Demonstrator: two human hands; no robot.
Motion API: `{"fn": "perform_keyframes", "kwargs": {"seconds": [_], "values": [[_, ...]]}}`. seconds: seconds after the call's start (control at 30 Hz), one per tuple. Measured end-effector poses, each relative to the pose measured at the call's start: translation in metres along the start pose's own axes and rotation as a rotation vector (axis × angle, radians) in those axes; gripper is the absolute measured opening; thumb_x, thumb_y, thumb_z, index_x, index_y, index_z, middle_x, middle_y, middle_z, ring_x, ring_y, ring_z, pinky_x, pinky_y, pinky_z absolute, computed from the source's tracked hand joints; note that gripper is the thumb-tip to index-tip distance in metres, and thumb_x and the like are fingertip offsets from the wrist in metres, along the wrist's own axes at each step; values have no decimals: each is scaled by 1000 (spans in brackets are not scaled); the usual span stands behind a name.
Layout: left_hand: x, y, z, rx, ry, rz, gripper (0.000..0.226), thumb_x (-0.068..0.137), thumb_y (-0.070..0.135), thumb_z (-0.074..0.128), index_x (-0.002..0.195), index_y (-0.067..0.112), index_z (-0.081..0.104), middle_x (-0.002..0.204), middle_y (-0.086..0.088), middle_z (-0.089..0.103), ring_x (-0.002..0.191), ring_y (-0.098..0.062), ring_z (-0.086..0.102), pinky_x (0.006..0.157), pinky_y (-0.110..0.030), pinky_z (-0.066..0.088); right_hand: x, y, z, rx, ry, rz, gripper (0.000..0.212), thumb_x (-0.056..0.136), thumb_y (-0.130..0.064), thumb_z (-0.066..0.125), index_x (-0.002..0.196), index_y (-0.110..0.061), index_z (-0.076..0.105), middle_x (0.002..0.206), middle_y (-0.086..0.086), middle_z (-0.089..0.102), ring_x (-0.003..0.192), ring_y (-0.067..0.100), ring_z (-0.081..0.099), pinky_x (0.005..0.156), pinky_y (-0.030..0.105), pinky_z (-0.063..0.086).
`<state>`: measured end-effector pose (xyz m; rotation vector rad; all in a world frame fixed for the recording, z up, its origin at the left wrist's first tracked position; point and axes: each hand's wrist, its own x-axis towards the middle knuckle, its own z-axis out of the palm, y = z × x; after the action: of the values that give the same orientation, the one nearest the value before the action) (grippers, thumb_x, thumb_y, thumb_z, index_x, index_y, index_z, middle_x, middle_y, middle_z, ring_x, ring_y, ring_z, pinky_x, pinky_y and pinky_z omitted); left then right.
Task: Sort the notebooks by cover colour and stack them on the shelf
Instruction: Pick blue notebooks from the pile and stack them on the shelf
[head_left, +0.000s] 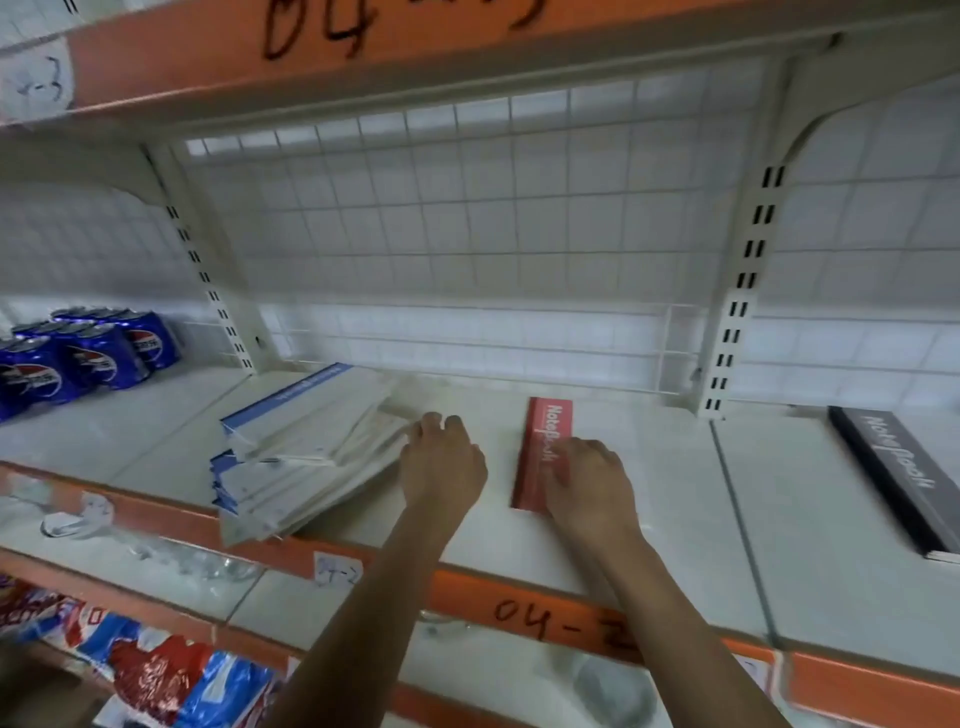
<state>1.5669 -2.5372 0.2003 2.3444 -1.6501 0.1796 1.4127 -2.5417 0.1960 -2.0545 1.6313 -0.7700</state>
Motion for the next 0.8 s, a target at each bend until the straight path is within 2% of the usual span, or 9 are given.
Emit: {"fn": "perform_keyframes", "kwargs": {"seconds": [0.2, 0.3, 0.37, 0.43, 0.5, 0.57, 0.63, 0.73, 0.8], "values": [[45, -94, -4, 13, -34, -171, 52, 97, 27, 38, 142, 2, 29, 154, -23, 15, 143, -35, 15, 115, -43, 21, 4, -54, 45, 124, 1, -15, 38, 89, -16, 52, 126, -14, 57, 130, 5, 54, 120, 20, 49, 96, 22, 36], [54, -126, -3, 31, -109, -265, 64, 98, 39, 33, 149, 5, 13, 155, -26, 2, 145, -38, 1, 117, -50, 6, 6, -74, 63, 155, 3, -39, 36, 88, -15, 53, 124, -15, 58, 130, 4, 55, 122, 20, 48, 101, 23, 35], [57, -141, 0, 2, -150, -333, 72, 97, 48, 31, 151, 8, 5, 155, -28, 2, 144, -41, 0, 115, -54, 2, 5, -85, 70, 149, 6, -57, 36, 88, -16, 53, 124, -17, 58, 129, 3, 55, 120, 19, 49, 100, 22, 35], [58, -147, 2, 27, -142, -339, 76, 95, 52, 31, 151, 7, 7, 154, -26, 13, 143, -40, 11, 114, -56, 7, 6, -90, 77, 167, 2, -63, 35, 89, -16, 54, 124, -17, 58, 127, 2, 56, 118, 17, 50, 97, 20, 35], [55, -143, -2, 114, -82, -308, 73, 95, 48, 36, 149, 3, 15, 151, -19, 26, 138, -35, 25, 110, -54, 20, 8, -94, 81, 215, 3, -50, 34, 89, -16, 54, 123, -16, 58, 124, 2, 58, 114, 16, 54, 94, 19, 37], [49, -133, -6, 191, -56, -247, 55, 95, 32, 44, 141, 4, 33, 143, -14, 35, 130, -31, 34, 102, -48, 32, 11, -100, 82, 315, -18, 8, 33, 90, -17, 54, 123, -15, 58, 120, 2, 61, 108, 16, 58, 92, 20, 41], [42, -124, -7, 251, -78, -223, 33, 92, 19, 48, 123, 10, 53, 131, -11, 42, 121, -30, 39, 96, -42, 36, 14, -105, 86, 405, -62, 67, 31, 92, -22, 52, 122, -15, 57, 116, 1, 63, 104, 16, 61, 93, 23, 45], [31, -117, -8, 325, -79, -205, 27, 91, 19, 51, 117, 9, 53, 124, -14, 47, 114, -31, 49, 91, -36, 42, 19, -109, 95, 603, -117, 162, 26, 91, -29, 49, 111, -16, 61, 110, 2, 66, 100, 22, 64, 96, 40, 50], [24, -111, -11, 337, -46, -95, 24, 93, 17, 48, 115, 8, 50, 113, -11, 56, 103, -26, 57, 84, -33, 45, 21, -115, 97, 817, -174, 294, 18, 94, -28, 49, 95, -16, 63, 99, 7, 67, 94, 26, 66, 91, 43, 53]]}}
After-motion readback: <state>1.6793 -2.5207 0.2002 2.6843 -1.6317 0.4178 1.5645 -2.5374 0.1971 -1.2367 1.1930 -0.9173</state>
